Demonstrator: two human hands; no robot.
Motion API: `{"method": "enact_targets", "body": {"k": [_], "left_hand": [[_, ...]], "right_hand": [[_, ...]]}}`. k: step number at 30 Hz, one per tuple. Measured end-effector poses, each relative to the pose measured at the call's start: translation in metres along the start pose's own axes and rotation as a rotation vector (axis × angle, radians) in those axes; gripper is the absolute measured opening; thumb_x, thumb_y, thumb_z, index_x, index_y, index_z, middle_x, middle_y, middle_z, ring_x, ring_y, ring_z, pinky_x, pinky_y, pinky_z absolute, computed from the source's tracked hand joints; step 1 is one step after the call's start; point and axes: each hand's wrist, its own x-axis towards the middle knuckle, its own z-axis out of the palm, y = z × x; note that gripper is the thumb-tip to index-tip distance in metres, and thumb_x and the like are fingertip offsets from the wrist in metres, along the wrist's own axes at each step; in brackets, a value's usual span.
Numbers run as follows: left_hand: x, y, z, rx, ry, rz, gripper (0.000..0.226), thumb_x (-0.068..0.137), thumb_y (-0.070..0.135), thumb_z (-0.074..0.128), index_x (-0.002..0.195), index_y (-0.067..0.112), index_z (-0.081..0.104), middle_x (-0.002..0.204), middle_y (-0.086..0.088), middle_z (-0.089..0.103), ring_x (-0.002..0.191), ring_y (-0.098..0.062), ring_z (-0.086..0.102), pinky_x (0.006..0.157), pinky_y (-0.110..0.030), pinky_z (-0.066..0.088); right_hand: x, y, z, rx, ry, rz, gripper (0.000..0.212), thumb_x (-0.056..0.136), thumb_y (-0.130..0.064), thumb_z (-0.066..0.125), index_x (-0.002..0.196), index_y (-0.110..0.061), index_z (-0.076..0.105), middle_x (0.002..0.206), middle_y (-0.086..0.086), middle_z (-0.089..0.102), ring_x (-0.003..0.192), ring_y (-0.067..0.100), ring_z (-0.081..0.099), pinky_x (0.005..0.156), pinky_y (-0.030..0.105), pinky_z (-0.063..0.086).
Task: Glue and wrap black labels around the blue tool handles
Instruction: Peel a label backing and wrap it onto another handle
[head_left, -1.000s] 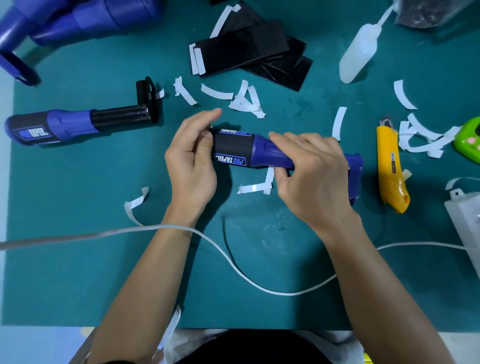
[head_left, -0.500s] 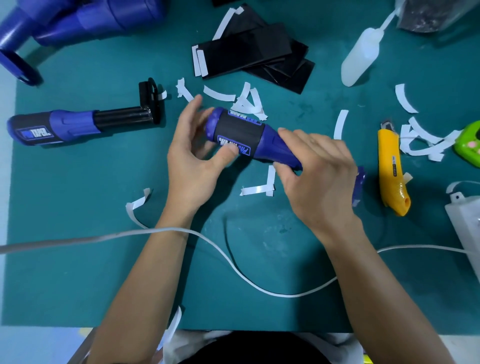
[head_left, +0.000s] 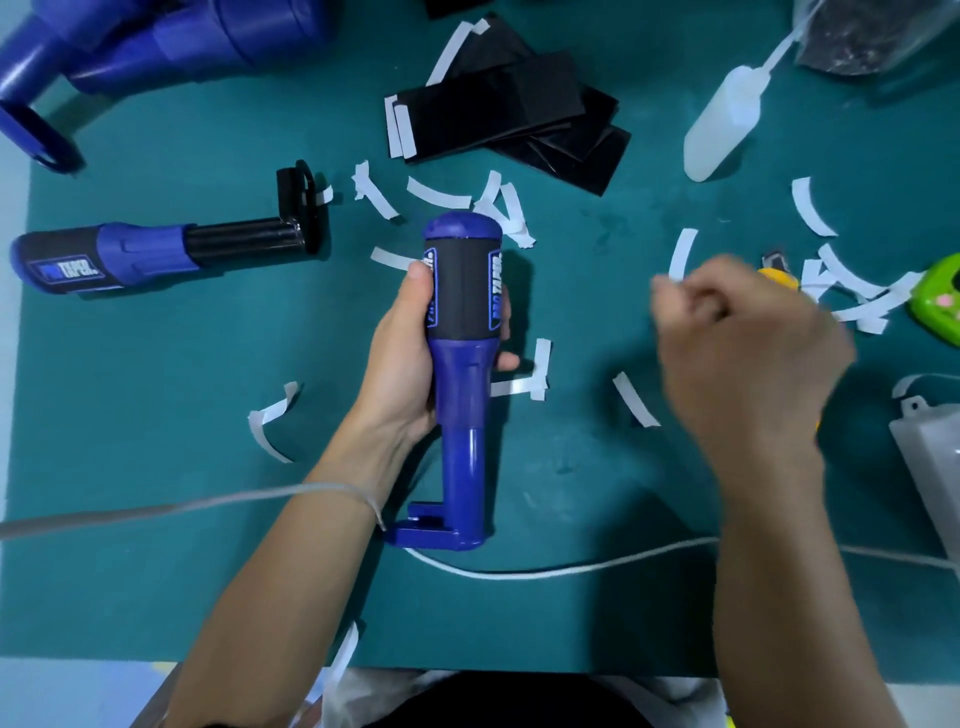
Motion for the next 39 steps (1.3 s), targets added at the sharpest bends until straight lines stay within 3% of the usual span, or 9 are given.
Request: {"method": "enact_targets", "body": {"k": [6, 13, 18, 22, 24, 27, 30, 34, 39], "left_hand": [[0.001, 0.0, 0.0, -0.016, -0.086, 0.006, 0.056, 0.104, 0.052, 0.033, 0.108, 0.018, 0.078, 0.107, -0.014, 0.073, 0.074, -0.023, 0.066, 0.052, -0.03, 0.054], [0.001, -0.001, -0.002, -0.072, -0.147, 0.016, 0.041, 0.099, 0.035, 0.043, 0.11, 0.008, 0.071, 0.102, -0.016, 0.07, 0.074, -0.027, 0.063, 0.057, -0.033, 0.053], [0.005, -0.001, -0.009, 0.026, -0.252, 0.033, 0.052, 0.078, 0.02, 0.064, 0.124, -0.001, 0.054, 0.107, -0.017, 0.066, 0.081, -0.029, 0.066, 0.064, -0.035, 0.057], [0.004, -0.008, -0.006, 0.124, -0.385, 0.073, 0.04, 0.083, 0.012, 0.068, 0.123, 0.012, 0.062, 0.102, -0.017, 0.064, 0.08, -0.03, 0.068, 0.065, -0.036, 0.059], [0.005, -0.013, -0.002, 0.165, -0.362, 0.075, 0.036, 0.081, 0.01, 0.067, 0.117, 0.014, 0.065, 0.095, -0.02, 0.062, 0.074, -0.034, 0.063, 0.062, -0.037, 0.057], [0.006, -0.017, 0.002, 0.223, -0.308, 0.074, 0.035, 0.078, 0.01, 0.065, 0.112, 0.008, 0.061, 0.085, -0.022, 0.058, 0.064, -0.034, 0.058, 0.059, -0.035, 0.054], [0.005, -0.018, 0.004, 0.248, -0.273, 0.079, 0.033, 0.076, 0.01, 0.064, 0.109, 0.008, 0.061, 0.079, -0.02, 0.059, 0.06, -0.032, 0.057, 0.057, -0.034, 0.053], [0.003, -0.016, 0.009, 0.286, -0.241, 0.082, 0.039, 0.073, 0.012, 0.064, 0.11, 0.002, 0.057, 0.075, -0.022, 0.057, 0.056, -0.031, 0.056, 0.056, -0.033, 0.052], [0.0, -0.013, 0.011, 0.328, -0.242, 0.088, 0.037, 0.074, 0.012, 0.063, 0.11, 0.004, 0.058, 0.075, -0.027, 0.057, 0.056, -0.033, 0.055, 0.058, -0.034, 0.053]], "right_hand": [[0.024, 0.051, -0.014, -0.206, -0.171, 0.271, 0.028, 0.085, -0.034, 0.071, 0.091, -0.014, 0.053, 0.094, 0.014, 0.061, 0.077, 0.031, 0.043, 0.07, 0.037, 0.032], [0.021, 0.047, -0.015, -0.136, -0.232, 0.111, 0.019, 0.094, -0.02, 0.062, 0.098, -0.019, 0.044, 0.076, 0.005, 0.053, 0.072, 0.037, 0.043, 0.068, 0.039, 0.033], [0.013, 0.021, 0.0, 0.209, -0.197, -0.084, 0.021, 0.09, -0.012, 0.057, 0.103, -0.024, 0.046, 0.085, -0.005, 0.055, 0.075, 0.026, 0.05, 0.069, 0.042, 0.046], [0.0, 0.001, 0.01, 0.494, -0.199, -0.13, 0.024, 0.092, -0.009, 0.052, 0.107, -0.027, 0.05, 0.088, -0.019, 0.057, 0.076, 0.011, 0.054, 0.07, 0.019, 0.045], [-0.006, -0.005, 0.008, 0.539, -0.205, -0.15, 0.031, 0.091, -0.013, 0.052, 0.112, -0.036, 0.052, 0.094, -0.032, 0.064, 0.083, 0.007, 0.063, 0.076, 0.012, 0.046], [-0.01, -0.005, 0.006, 0.459, -0.194, -0.222, 0.029, 0.092, -0.024, 0.057, 0.117, -0.039, 0.055, 0.103, -0.039, 0.063, 0.093, 0.007, 0.068, 0.084, 0.022, 0.052], [-0.007, -0.002, 0.004, 0.335, -0.15, -0.344, 0.022, 0.095, -0.028, 0.065, 0.117, -0.032, 0.066, 0.101, -0.018, 0.07, 0.08, 0.017, 0.056, 0.078, 0.019, 0.041], [-0.005, 0.0, 0.004, 0.182, -0.08, -0.484, 0.019, 0.094, -0.015, 0.073, 0.112, -0.017, 0.077, 0.083, -0.002, 0.074, 0.074, 0.007, 0.031, 0.077, 0.022, 0.027], [-0.003, 0.003, 0.005, 0.134, -0.055, -0.546, 0.018, 0.098, -0.017, 0.071, 0.113, -0.018, 0.079, 0.093, -0.002, 0.079, 0.07, 0.016, 0.053, 0.079, 0.03, 0.03]]}}
